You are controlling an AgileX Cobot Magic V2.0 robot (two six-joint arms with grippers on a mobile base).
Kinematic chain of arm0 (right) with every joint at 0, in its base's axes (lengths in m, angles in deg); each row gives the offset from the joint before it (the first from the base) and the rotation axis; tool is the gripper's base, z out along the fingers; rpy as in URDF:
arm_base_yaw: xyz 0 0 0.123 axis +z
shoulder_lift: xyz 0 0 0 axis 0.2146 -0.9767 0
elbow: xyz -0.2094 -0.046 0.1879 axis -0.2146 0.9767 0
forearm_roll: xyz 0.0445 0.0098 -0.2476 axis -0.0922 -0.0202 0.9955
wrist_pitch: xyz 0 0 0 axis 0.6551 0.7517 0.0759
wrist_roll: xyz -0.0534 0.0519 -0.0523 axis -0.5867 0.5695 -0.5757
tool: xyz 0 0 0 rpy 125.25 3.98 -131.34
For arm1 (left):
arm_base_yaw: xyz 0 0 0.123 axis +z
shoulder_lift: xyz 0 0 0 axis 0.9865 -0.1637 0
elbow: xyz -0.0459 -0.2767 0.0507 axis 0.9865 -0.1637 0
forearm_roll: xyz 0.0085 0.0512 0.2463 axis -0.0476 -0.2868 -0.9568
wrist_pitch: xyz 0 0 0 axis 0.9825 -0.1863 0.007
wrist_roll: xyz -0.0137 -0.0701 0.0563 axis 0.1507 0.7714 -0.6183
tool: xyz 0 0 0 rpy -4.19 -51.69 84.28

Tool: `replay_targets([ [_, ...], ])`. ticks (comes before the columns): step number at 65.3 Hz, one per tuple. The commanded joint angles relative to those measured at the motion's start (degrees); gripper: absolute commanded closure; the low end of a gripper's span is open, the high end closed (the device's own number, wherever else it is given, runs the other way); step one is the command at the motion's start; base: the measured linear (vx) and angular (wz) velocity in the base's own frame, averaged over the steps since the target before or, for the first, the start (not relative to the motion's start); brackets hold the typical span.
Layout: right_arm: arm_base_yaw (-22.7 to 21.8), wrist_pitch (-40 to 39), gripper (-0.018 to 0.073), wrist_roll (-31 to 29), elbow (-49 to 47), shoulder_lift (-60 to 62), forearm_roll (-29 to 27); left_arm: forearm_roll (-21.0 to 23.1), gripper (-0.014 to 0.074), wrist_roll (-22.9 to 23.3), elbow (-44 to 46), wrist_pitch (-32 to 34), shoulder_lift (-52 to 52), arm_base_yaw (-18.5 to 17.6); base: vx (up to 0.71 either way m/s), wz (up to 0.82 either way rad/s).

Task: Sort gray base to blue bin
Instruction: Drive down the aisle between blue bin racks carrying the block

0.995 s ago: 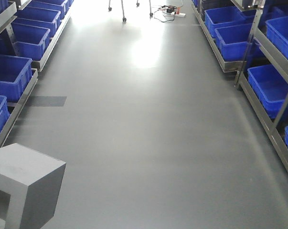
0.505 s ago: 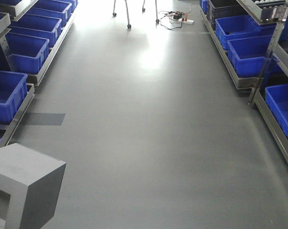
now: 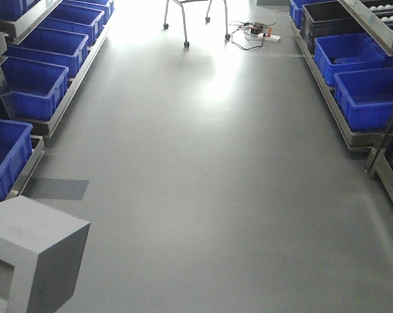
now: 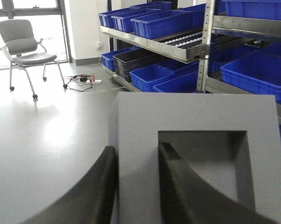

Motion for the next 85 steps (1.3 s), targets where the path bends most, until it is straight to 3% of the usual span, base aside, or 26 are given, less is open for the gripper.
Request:
replay_targets([
  [1, -0.17, -4.25, 0.0568, -0.37, 0.88, 0.65, 0.36, 0.86, 0.0602, 0.21, 1.68, 5.99, -0.58, -0.16, 0.47, 0.04],
  [85, -0.17, -4.25, 0.0568, -0.37, 0.88, 0.65, 0.36, 0.86, 0.0602, 0.21, 1.68, 5.99, -0.58, -0.16, 0.4, 0.03],
])
